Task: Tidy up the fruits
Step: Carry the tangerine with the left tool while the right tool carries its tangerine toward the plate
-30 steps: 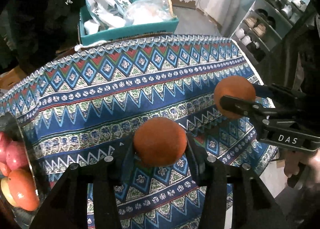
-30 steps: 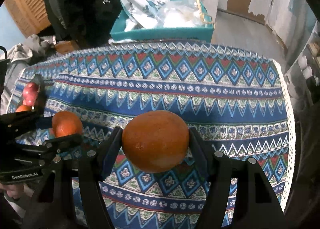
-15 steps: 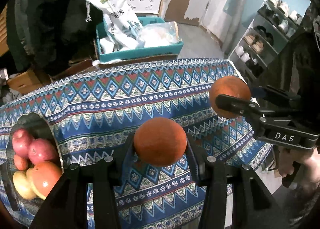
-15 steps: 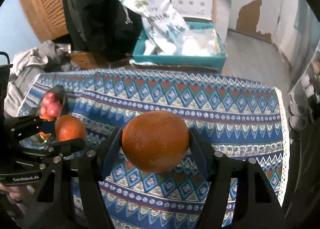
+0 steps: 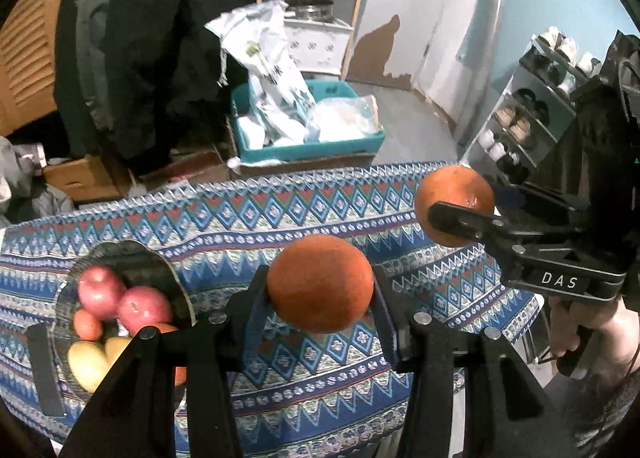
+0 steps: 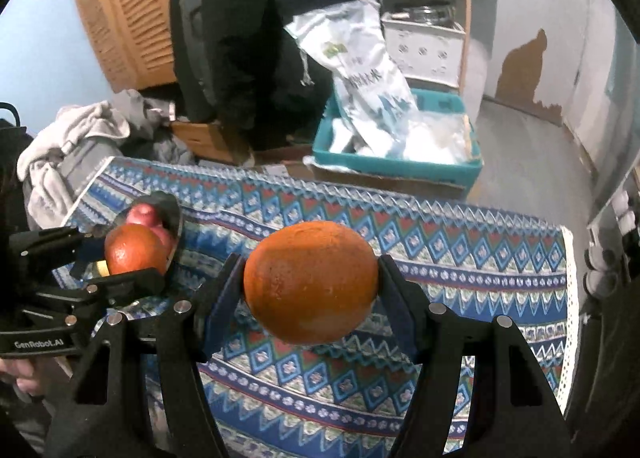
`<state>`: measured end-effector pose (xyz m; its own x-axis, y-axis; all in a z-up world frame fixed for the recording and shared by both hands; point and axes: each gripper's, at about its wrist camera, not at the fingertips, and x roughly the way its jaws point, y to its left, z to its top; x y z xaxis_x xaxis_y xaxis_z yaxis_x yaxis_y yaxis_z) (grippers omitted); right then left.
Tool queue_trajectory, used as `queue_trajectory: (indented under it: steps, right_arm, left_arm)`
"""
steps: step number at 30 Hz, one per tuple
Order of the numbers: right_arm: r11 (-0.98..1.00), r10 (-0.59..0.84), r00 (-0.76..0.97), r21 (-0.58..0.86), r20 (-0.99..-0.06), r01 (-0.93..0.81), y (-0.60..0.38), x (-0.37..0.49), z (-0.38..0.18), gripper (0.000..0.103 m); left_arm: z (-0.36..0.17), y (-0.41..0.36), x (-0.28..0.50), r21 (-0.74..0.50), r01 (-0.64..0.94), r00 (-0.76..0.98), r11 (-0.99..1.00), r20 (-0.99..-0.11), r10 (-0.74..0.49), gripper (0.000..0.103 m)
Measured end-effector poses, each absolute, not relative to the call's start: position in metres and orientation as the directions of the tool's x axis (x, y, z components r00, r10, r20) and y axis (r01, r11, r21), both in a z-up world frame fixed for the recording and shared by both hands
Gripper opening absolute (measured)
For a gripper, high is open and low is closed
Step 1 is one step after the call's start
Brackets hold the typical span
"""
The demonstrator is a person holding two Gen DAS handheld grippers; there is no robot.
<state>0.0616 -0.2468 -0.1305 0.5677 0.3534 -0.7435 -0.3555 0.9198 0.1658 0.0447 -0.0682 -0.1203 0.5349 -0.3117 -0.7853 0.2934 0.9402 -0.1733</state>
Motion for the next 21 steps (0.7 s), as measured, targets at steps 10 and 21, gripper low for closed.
queue_trajectory:
  steps: [10, 21]
  right_arm:
    - [0.892, 0.405, 0.569, 0.173, -0.715, -0.418, -0.211, 0.061, -0.11, 0.067]
    - [0.855, 0.453, 0.536, 0.176, -0.712, -0.488, -0.159, 0.066, -0.103, 0.067]
  left_arm:
    - [-0.107, -0.032, 0.04, -0.192, 0.247, 0.569, 0.95, -0.764, -0.303, 0.049]
    - [-0.106, 0.02, 0.035, -0.213, 0.164, 0.594, 0.963, -0.758, -0.269, 0.049]
